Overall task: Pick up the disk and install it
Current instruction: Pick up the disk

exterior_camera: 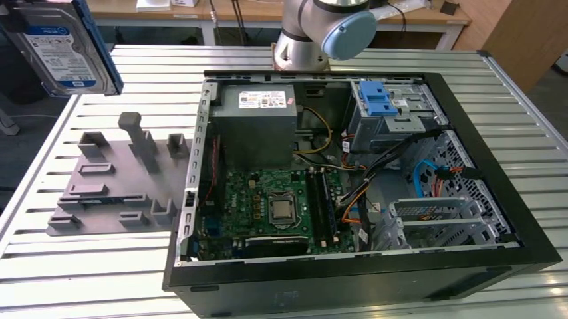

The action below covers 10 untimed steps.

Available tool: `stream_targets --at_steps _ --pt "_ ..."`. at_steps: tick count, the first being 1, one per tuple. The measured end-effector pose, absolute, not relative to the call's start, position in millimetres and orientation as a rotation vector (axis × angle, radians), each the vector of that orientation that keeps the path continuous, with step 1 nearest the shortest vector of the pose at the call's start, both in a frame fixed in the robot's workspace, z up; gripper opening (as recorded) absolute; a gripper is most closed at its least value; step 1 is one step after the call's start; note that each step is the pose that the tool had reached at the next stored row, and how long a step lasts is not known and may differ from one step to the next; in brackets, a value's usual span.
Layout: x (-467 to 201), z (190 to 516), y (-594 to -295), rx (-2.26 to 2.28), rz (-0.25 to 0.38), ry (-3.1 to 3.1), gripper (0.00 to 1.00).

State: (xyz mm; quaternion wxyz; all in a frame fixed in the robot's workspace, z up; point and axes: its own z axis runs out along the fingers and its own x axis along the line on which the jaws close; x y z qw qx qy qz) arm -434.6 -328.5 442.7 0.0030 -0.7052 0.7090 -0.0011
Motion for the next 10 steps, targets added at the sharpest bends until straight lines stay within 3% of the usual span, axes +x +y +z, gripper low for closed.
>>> stream_targets --at_steps 10 --pt "-435 467 -328 -2.210 -0.002 2.222 0.36"
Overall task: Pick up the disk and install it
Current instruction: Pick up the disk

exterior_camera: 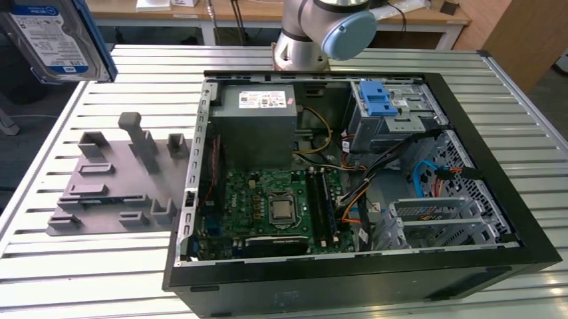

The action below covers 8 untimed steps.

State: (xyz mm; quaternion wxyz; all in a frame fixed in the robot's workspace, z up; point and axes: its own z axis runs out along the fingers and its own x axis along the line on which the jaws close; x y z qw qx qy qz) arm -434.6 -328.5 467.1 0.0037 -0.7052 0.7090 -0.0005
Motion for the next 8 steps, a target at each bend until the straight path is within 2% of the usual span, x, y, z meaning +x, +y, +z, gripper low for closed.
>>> stream_targets --at_steps 8 --pt "-434 485 -329 -2.210 0.003 2.222 0.36"
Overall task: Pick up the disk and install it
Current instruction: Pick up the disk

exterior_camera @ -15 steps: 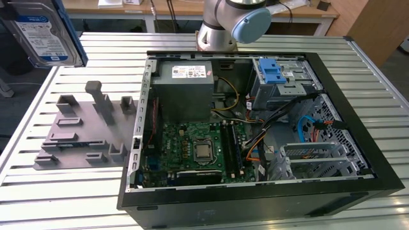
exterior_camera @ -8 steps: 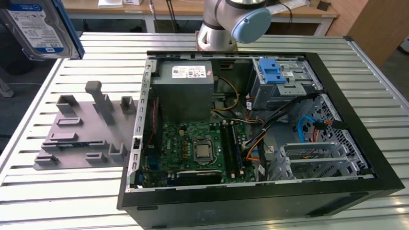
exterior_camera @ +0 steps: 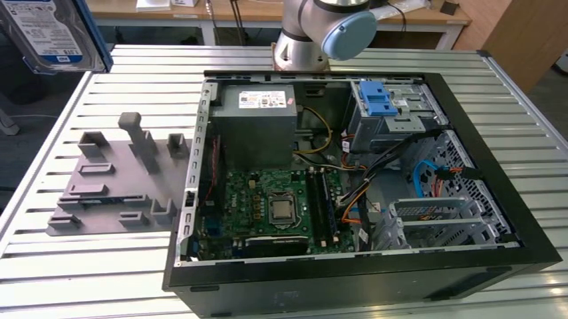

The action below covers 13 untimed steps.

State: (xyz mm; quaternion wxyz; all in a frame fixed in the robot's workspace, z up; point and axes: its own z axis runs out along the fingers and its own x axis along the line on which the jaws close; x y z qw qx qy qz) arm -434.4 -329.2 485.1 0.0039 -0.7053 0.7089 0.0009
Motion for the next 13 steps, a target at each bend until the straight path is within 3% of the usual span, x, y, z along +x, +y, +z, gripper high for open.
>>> stream_targets --at_steps 13 --pt "-434 485 -359 -2.210 0.007 2.222 0.36"
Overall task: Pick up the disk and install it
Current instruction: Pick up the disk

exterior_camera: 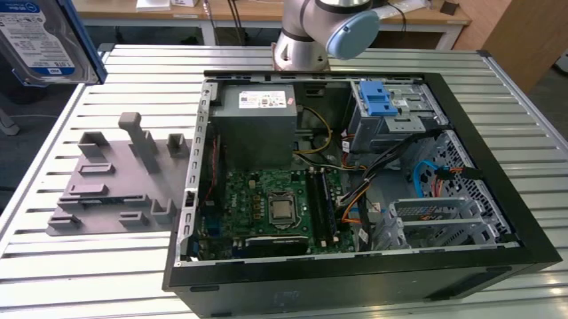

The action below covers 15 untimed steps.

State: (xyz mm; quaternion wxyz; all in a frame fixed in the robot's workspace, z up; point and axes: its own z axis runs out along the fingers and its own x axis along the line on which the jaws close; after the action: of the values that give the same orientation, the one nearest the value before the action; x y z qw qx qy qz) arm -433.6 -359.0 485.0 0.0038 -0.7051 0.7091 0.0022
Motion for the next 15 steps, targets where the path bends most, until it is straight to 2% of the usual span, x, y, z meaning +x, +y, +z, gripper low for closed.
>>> stream_targets --at_steps 15 --pt "-410 485 -363 -2.213 0.015 2.226 0.36"
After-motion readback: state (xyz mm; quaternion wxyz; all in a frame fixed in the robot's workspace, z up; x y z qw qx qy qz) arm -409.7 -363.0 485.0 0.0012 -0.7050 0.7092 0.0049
